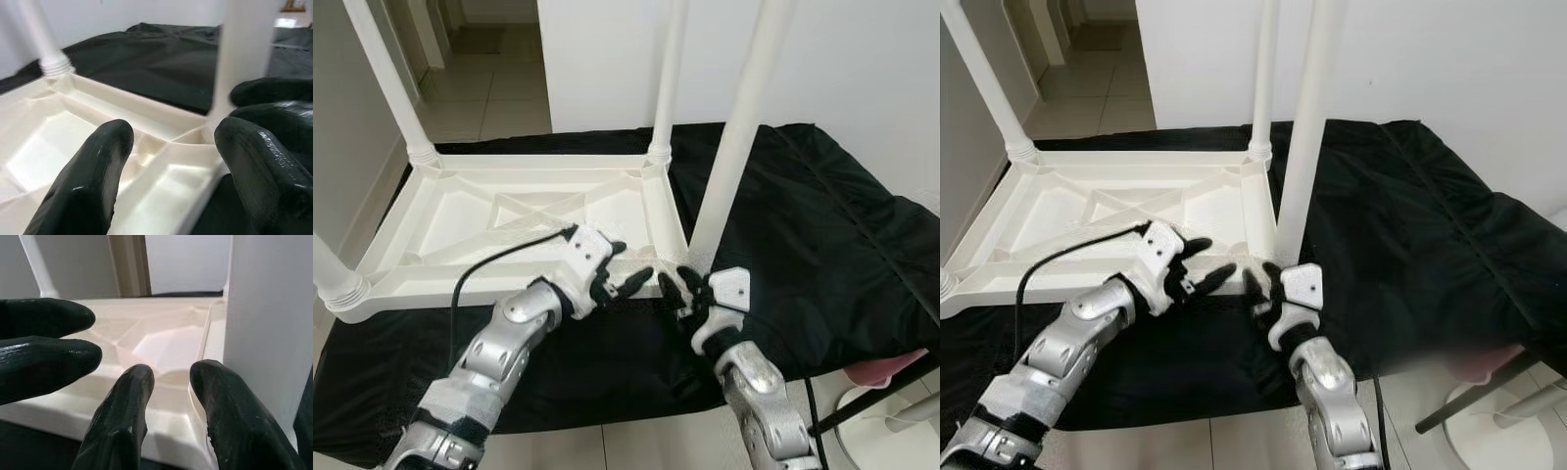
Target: Building children table
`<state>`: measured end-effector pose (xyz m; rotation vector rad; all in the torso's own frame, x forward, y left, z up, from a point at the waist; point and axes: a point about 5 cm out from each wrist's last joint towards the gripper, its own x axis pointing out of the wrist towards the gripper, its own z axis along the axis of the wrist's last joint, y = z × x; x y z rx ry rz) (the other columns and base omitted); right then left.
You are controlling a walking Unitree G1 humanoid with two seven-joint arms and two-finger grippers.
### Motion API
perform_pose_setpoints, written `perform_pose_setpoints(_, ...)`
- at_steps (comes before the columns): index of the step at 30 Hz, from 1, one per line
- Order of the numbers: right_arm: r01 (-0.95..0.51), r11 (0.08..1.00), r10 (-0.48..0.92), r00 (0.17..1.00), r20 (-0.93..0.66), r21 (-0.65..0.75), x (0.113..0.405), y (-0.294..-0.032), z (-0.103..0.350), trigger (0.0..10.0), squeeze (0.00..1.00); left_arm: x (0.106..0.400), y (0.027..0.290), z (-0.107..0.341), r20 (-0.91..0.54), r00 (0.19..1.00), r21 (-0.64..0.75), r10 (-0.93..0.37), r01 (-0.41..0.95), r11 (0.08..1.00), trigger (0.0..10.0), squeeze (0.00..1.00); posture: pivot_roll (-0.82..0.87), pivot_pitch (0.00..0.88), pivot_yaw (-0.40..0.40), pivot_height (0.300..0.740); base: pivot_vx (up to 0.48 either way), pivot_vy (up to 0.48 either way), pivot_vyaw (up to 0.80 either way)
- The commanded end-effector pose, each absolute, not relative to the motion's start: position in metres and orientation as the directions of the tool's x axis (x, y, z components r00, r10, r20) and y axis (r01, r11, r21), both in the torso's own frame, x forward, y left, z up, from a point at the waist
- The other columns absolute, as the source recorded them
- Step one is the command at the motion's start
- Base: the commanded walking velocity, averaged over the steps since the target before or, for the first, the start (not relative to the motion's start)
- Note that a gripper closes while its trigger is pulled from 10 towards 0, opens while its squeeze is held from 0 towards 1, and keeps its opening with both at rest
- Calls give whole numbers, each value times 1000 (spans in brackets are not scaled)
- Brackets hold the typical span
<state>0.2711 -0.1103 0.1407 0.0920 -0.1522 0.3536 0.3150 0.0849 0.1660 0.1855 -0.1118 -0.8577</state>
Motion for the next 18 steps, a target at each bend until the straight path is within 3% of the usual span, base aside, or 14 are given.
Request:
perform_pose_setpoints(1,-341,937,329,934,136,77,274,-113,135,10000,0,323,96,162,12,732,223,-681,662,715,10000,0,-66,0,-7,740,0,0,0)
perform_pose_setpoints(10,-293,954,284,951,126,64,277,-126,133,10000,0,327,106,153,-67,738,275,-672,661,698,10000,0,-66,0,1,740,0,0,0)
perform_pose_setpoints(12,-234,971,226,967,116,57,279,-141,130,10000,0,326,111,139,-140,738,294,-661,668,684,10000,0,-72,0,6,740,0,0,0)
perform_pose_setpoints(18,-154,987,148,983,107,44,282,-163,127,10000,0,323,109,128,-180,729,298,-661,681,669,10000,0,-79,0,10,740,0,0,0)
